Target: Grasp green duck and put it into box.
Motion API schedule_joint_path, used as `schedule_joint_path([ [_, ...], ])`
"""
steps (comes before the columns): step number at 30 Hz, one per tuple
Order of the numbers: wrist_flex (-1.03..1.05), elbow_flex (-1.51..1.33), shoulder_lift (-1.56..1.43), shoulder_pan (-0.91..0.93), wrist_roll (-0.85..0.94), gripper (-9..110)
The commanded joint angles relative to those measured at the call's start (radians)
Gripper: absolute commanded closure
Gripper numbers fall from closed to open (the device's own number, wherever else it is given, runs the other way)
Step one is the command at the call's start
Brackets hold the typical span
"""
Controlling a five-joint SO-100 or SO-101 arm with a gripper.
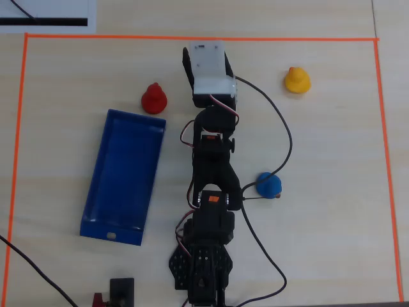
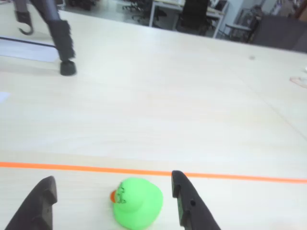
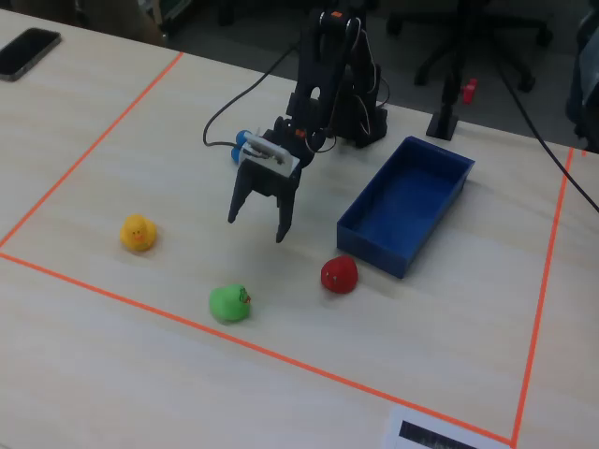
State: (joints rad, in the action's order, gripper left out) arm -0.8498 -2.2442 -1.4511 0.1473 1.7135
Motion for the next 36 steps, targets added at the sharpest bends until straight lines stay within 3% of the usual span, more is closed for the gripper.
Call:
schedule_joint_path([
  [1, 0.008, 0.081, 0.017, 0.026, -0.028, 68],
  [36, 0.054, 0.334, 0.321, 0.031, -0.097, 67],
])
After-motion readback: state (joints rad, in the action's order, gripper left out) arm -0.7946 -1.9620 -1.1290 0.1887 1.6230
